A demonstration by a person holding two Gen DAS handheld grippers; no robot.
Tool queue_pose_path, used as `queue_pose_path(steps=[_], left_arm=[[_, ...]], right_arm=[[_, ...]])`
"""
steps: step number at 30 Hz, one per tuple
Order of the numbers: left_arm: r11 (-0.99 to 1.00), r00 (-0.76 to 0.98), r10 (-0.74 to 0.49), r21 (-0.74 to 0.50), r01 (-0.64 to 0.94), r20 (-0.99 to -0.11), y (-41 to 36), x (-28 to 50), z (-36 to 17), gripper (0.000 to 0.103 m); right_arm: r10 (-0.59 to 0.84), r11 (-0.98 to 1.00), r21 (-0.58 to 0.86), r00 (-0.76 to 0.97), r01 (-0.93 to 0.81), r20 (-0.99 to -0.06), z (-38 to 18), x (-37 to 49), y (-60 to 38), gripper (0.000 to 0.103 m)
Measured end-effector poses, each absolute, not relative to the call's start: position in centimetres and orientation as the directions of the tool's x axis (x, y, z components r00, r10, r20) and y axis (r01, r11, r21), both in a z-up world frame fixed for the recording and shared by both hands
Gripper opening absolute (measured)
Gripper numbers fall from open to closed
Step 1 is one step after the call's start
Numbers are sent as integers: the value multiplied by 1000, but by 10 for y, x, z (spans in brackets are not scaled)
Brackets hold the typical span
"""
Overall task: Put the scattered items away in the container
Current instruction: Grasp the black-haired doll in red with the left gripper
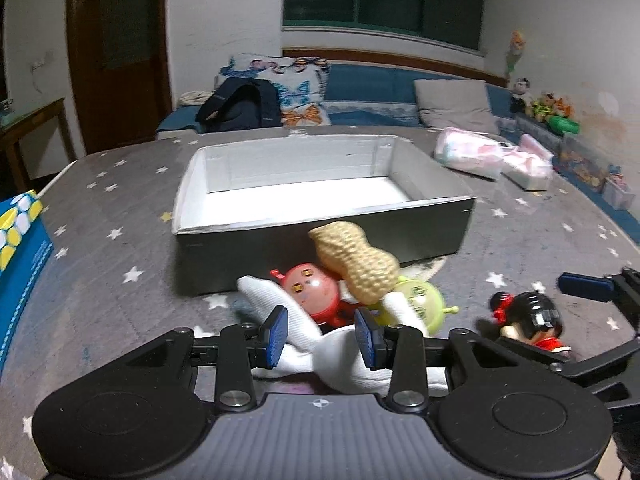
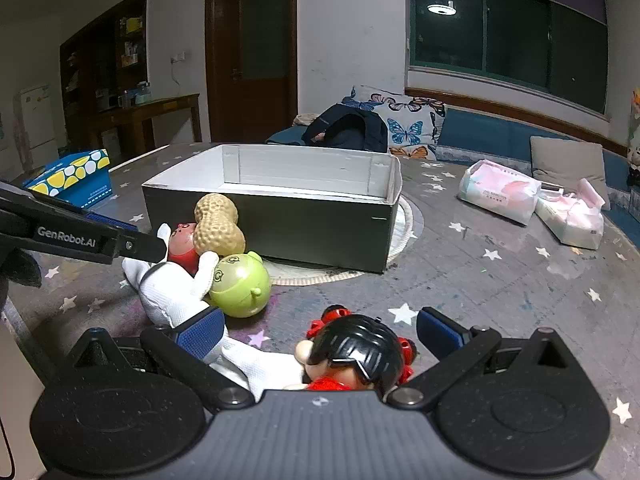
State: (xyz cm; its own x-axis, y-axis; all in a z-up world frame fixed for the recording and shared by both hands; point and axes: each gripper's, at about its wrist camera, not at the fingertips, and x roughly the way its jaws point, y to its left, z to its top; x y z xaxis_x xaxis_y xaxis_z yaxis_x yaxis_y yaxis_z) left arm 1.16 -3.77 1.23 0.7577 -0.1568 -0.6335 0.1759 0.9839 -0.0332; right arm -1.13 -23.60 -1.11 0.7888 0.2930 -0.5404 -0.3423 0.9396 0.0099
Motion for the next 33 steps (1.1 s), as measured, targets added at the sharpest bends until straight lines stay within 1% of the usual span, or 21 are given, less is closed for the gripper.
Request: queue_pose_path(steps=[7, 13, 14, 15, 20, 22, 25, 26, 27, 28, 30, 33], left_arm=[[956, 730, -262, -63, 288, -631, -56, 11, 18, 39], [908, 679, -383, -121, 400, -627, -80, 15, 23, 39], [900, 669, -398, -127, 416, -628, -85, 17, 23, 39], [893, 660, -411, -134, 429, -629, -89, 19, 23, 39], [859, 603, -472, -180, 480, -644, -107, 29, 19, 39], [850, 580, -487, -201, 487, -654, -111, 34, 16, 39], [838, 535, -511, -252, 484, -673, -113, 43, 11, 39], [834, 520, -518, -267, 483, -679, -113, 46, 8, 39], [830, 506, -525, -281, 482, -684, -112, 49, 6, 39], [827, 495, -532, -295, 478, -687, -112, 52, 4, 39], [819, 474, -550, -331, 469, -688, -111, 57, 1, 39], [801, 449, -584, -389, 456, -676, -106, 64, -2, 39]], right_arm=[[284, 945, 25, 781, -325, -556, -14, -11, -246, 103], [272, 953, 48, 777, -298, -568, -17, -11, -257, 101], [274, 954, 59, 775, -294, -570, -17, -10, -259, 100], [278, 954, 73, 771, -289, -573, -17, -10, -261, 97], [288, 955, 123, 755, -268, -589, -21, -6, -271, 91], [294, 954, 135, 749, -268, -594, -22, -6, -273, 85], [298, 953, 154, 738, -259, -605, -24, -3, -276, 81], [300, 953, 161, 734, -256, -609, -24, -2, -276, 79], [305, 952, 172, 730, -254, -612, -25, -1, -277, 74], [315, 949, 186, 724, -254, -614, -26, 1, -278, 71], [331, 944, 209, 715, -257, -616, -28, 3, -279, 68], [334, 943, 206, 712, -263, -618, -28, 4, -277, 68]])
